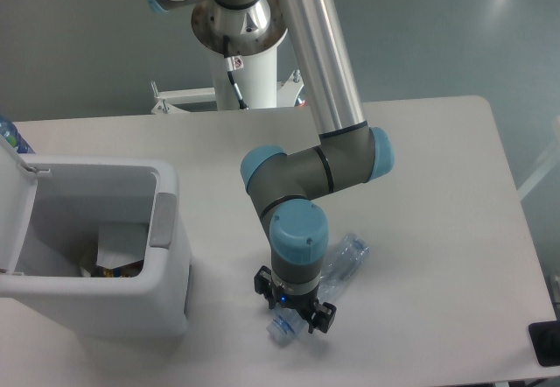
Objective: Place the trash in the trash can
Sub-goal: 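Rotate and lower the gripper onto the bottle's cap end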
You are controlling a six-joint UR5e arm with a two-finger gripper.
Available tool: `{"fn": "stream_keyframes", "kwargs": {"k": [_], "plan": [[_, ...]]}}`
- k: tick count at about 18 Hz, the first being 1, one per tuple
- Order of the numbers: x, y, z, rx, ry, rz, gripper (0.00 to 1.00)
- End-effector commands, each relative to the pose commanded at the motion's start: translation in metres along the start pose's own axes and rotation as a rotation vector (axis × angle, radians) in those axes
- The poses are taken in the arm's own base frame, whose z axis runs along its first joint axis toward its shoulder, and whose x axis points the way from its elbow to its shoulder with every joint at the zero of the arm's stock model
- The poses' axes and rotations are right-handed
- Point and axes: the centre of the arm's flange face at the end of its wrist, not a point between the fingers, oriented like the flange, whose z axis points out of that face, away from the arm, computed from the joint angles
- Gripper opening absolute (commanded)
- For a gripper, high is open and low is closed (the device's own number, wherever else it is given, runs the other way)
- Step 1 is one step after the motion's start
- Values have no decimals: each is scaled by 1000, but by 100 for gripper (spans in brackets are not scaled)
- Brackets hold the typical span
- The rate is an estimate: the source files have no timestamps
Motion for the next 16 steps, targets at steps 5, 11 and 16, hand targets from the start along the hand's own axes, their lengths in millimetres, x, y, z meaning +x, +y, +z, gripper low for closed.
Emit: {"fn": "stream_keyframes", "kwargs": {"k": [5, 11, 16], "plan": [[1, 1, 0, -1, 1, 0, 65], [2, 2, 1, -3, 4, -2, 55], [2, 1, -2, 1, 1, -2, 54]]}}
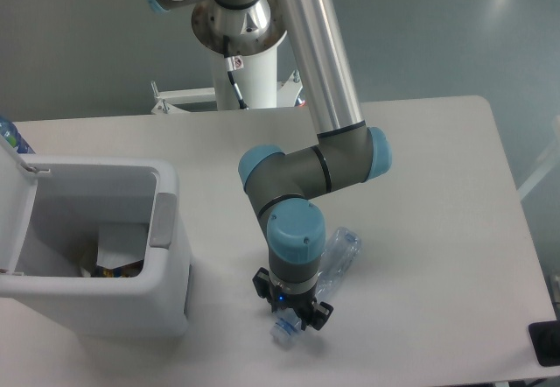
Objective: Place the trash in the trash can
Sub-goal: 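Rotate and lower the gripper onto the bottle's cap end, then close the gripper on the bottle and lift it upright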
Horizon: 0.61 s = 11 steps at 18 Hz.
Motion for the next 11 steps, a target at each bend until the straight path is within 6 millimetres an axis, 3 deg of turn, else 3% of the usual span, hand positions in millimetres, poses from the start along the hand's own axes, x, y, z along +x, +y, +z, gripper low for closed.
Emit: {"fn": "stream_keyframes", "kwargs": {"k": [3, 6, 9, 11], "plan": [[-2, -3, -15, 16, -18, 0, 54], [-9, -6, -46, 66, -69, -29, 54], [-20, 1, -94, 136, -109, -66, 54], [-27, 7, -138, 242, -103, -122, 54]]}}
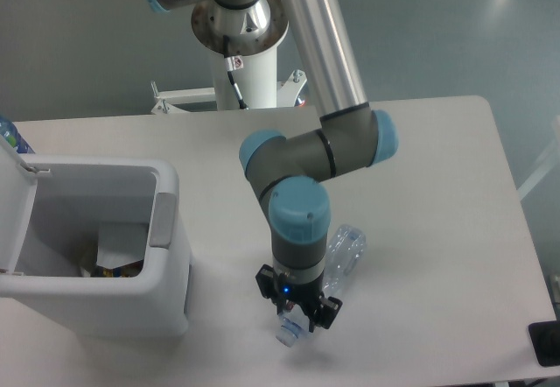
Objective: Place the trash in the trash can
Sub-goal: 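Close the gripper on the bottle and lift it upright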
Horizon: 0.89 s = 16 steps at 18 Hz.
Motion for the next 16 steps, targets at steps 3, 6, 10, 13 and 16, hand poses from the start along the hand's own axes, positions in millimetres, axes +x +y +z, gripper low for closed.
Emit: {"fn": "stream_keyframes", "kwargs": {"k": [3, 6, 10, 13, 16], "plan": [[-19, -16, -59, 136, -10, -98, 54], [-37, -40, -113, 246, -42, -226, 54], [-37, -65, -171, 425, -43, -360, 54], [-19, -78, -198, 493, -46, -396, 54], [5, -94, -234, 544, -45, -394, 54]]}}
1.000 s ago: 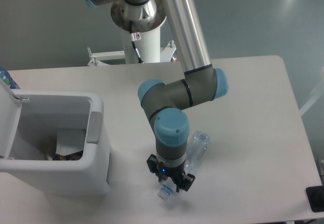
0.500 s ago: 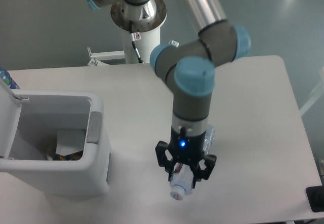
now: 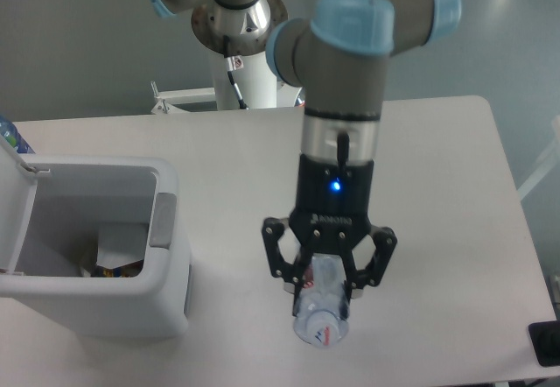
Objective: Place the trash in the trash can
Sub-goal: 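Close the gripper on the bottle and lift it upright, then carry the bottle over the trash bin and lower it inside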
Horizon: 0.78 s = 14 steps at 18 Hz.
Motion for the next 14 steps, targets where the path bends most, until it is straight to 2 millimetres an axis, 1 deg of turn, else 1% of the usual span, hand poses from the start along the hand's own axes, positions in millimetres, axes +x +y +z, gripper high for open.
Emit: {"fn": "stream_keyframes", "kwargs": {"k": [1, 3, 4, 7, 9, 10, 11, 12, 14], "plan": [[6, -7, -12, 17, -2, 1, 54], [27, -18, -30, 46, 9, 22, 54], [41, -22, -34, 55, 22, 36, 54], [71, -32, -51, 82, 47, 55, 53], [86, -34, -55, 87, 63, 59, 52], [97, -34, -56, 88, 75, 67, 52], [110, -33, -54, 84, 93, 73, 52], [127, -31, -51, 78, 117, 88, 52], [149, -26, -43, 64, 149, 102, 52]]}}
